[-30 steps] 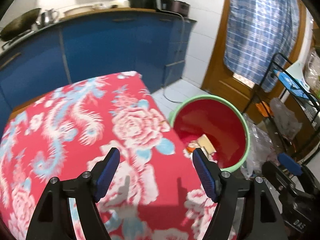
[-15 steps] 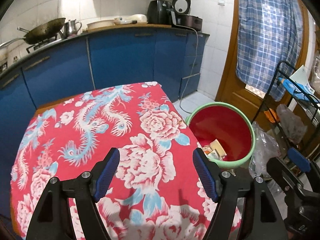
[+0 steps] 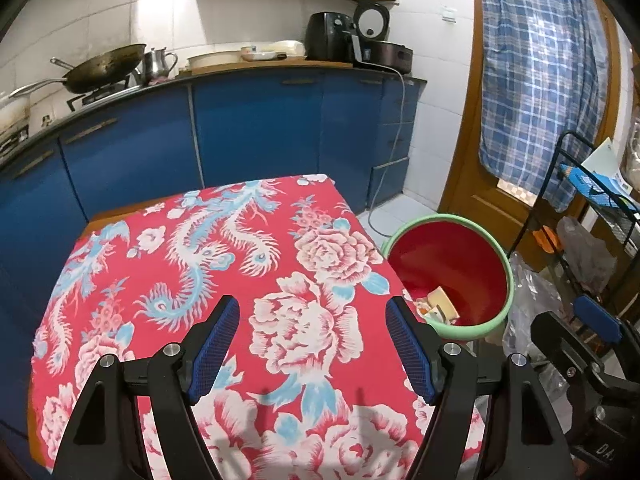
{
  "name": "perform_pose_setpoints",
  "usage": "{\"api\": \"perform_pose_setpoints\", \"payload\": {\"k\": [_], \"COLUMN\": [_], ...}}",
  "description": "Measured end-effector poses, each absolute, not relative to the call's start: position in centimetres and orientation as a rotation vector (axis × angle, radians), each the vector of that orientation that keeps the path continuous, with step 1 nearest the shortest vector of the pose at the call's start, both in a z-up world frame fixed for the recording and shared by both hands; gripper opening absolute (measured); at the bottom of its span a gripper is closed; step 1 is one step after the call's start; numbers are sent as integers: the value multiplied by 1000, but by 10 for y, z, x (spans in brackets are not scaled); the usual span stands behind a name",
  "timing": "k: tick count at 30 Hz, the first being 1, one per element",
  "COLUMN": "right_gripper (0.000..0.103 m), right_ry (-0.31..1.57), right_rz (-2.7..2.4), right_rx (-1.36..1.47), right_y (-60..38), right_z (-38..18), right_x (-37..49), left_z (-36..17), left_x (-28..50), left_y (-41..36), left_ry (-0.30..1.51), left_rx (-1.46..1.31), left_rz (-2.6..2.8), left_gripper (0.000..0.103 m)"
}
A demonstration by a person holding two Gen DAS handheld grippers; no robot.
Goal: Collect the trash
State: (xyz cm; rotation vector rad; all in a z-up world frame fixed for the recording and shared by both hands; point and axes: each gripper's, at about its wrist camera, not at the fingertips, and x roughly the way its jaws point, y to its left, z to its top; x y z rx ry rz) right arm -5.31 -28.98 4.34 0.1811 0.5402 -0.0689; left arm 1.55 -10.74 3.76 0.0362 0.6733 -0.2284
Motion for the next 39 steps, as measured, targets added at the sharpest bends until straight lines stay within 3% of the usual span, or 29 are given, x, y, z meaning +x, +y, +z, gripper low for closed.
{"api": "perform_pose_setpoints", "payload": {"k": [39], "right_gripper": [91], "right_ry": [539], "right_rz": [-70], "right_rx": [182], "right_y": [-291], "right_z": [44], "right_x": [-54], "left_z": [41], "left_x": [13], "left_y": [-104], "left_ry": [656], "left_rx": [30], "left_rz": [-219], "left_gripper": [77]}}
